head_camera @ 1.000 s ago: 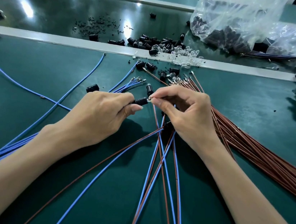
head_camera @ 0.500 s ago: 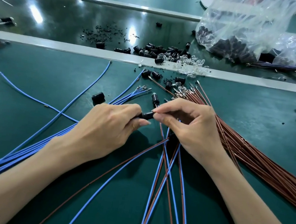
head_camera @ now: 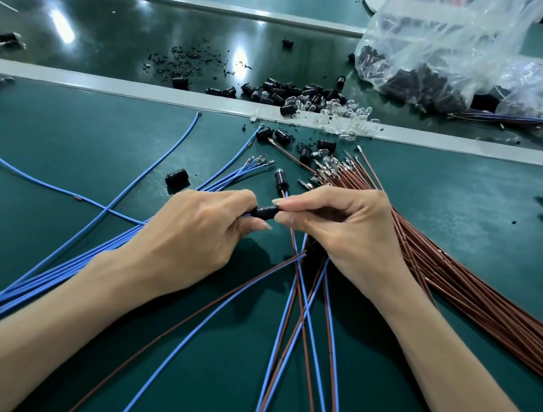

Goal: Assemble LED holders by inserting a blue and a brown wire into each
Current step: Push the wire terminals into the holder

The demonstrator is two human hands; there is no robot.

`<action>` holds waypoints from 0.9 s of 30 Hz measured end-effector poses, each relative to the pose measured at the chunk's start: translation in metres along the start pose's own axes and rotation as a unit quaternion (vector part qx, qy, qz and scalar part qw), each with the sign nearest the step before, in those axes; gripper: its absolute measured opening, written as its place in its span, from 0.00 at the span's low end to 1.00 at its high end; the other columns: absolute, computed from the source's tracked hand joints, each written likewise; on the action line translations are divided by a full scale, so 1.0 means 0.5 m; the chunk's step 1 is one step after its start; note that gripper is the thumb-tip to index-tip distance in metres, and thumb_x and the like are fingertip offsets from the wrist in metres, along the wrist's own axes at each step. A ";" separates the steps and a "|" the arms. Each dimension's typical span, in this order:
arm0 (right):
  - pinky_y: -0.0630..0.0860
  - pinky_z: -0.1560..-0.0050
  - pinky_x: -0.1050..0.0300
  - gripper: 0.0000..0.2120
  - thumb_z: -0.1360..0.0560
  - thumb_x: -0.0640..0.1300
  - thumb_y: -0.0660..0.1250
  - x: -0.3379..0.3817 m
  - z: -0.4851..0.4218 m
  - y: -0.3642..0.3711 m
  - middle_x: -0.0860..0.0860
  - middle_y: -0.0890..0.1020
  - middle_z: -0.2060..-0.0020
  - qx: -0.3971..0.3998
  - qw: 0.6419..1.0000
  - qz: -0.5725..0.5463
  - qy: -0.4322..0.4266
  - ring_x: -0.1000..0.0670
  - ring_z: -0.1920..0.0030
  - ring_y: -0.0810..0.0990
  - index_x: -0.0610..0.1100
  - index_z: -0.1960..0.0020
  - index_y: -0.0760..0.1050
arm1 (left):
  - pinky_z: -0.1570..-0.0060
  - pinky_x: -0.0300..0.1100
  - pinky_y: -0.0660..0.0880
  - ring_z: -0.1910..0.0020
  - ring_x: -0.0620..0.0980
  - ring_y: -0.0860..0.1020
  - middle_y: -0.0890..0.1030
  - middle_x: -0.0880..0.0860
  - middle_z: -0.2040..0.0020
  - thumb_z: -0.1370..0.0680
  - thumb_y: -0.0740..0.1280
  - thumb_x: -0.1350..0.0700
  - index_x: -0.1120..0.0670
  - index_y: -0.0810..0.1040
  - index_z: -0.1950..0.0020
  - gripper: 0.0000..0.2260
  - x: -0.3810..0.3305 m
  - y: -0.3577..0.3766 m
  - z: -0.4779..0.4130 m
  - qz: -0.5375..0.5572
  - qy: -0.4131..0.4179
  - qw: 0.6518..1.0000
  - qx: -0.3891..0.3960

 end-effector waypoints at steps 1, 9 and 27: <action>0.78 0.56 0.65 0.08 0.35 0.36 0.77 0.001 0.000 0.000 0.52 0.86 0.63 0.000 1.000 0.001 0.001 0.56 0.61 0.84 0.45 0.59 0.84 | 0.75 0.45 0.61 0.74 0.52 0.60 0.63 0.45 0.70 0.21 0.57 0.49 0.61 0.70 0.65 0.18 0.000 0.000 0.000 0.000 0.001 1.000 0.000; 0.79 0.54 0.64 0.08 0.36 0.37 0.77 -0.005 0.001 0.003 0.50 0.86 0.63 0.012 1.000 0.010 0.016 0.55 0.60 0.84 0.43 0.57 0.84 | 0.76 0.45 0.62 0.74 0.52 0.60 0.62 0.44 0.70 0.21 0.57 0.51 0.58 0.67 0.65 0.16 -0.001 0.005 0.003 0.001 0.000 1.000 -0.006; 0.72 0.58 0.71 0.06 0.29 0.39 0.73 0.006 -0.001 0.004 0.60 0.81 0.63 -0.007 0.995 0.094 -0.022 0.63 0.64 0.79 0.46 0.54 0.80 | 0.72 0.39 0.59 0.69 0.45 0.60 0.65 0.43 0.70 0.22 0.60 0.47 0.61 0.76 0.59 0.17 0.009 -0.005 -0.003 0.033 -0.021 0.998 -0.040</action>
Point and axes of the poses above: each hand's wrist, its own z-axis away from the middle knuckle, its own y-axis out of the palm, x = y × z, the point moved 6 cm from there along -z, towards the middle knuckle
